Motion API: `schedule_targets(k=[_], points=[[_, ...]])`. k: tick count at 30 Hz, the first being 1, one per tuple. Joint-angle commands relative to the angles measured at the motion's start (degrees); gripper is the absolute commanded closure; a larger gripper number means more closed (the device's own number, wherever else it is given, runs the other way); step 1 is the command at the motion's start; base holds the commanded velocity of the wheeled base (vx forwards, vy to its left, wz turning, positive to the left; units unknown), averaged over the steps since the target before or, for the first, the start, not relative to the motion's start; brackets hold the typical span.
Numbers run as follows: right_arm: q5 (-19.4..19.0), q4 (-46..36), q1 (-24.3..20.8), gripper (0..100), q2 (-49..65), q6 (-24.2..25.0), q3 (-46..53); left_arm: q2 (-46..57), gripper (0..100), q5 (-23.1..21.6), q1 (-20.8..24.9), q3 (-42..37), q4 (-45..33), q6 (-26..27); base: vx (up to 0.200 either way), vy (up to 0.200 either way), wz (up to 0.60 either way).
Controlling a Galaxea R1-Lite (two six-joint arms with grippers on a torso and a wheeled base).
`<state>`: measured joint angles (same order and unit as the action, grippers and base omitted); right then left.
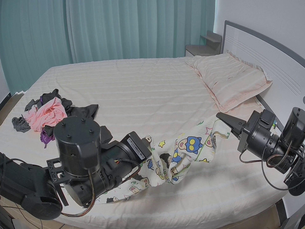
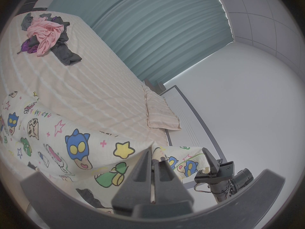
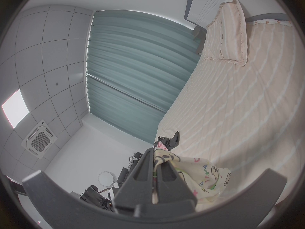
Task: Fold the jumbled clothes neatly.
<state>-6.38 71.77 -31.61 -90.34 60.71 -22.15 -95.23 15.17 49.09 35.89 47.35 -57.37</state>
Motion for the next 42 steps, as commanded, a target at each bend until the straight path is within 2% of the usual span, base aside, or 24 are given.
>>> schedule_targets(k=[1, 8, 10, 18, 23, 27, 28, 42], points=[[0.05, 0.04, -0.03, 100, 0.17, -0.15, 0.09, 0.49, 100, 0.04, -0.05, -0.64, 0.02, -0.02, -0.200, 0.000, 0.00], [-0.13, -0.05, 0.06, 100, 3.86, -0.68, 0.62, 5.76, 100, 0.13, -0.05, -1.44, -0.59, 0.33, -0.200, 0.000, 0.00], [-0.30, -0.14, -0.03, 100, 5.53, -2.26, 0.62, 8.05, 100, 0.39, 0.04, -1.44, -1.47, 0.68, -0.200, 0.000, 0.00], [-0.66, -2.51, -2.14, 100, 13.26, -6.13, 1.23, 16.66, 100, 1.18, 0.04, -1.52, -9.03, 2.61, -0.200, 0.000, 0.00], [-0.74, -5.76, -4.16, 100, 19.07, -8.77, 1.23, 22.28, 100, 2.85, 0.13, -1.52, -13.60, 4.11, 0.000, 0.000, 0.00], [-2.24, -8.84, -5.39, 100, 24.87, -10.00, 0.88, 27.82, 100, 2.94, 0.13, -1.44, -17.73, 5.69, 0.000, 0.000, 0.00], [-3.64, -11.91, -5.30, 100, 27.94, -10.17, -0.17, 31.34, 100, 2.94, 0.13, -1.17, -20.37, 6.74, 0.000, 0.000, 0.00], [-3.91, -25.71, -4.34, 100, 31.28, -13.60, -17.49, 43.20, 100, 5.75, -0.66, 7.97, -31.88, 12.02, 0.000, 0.000, 0.00]])
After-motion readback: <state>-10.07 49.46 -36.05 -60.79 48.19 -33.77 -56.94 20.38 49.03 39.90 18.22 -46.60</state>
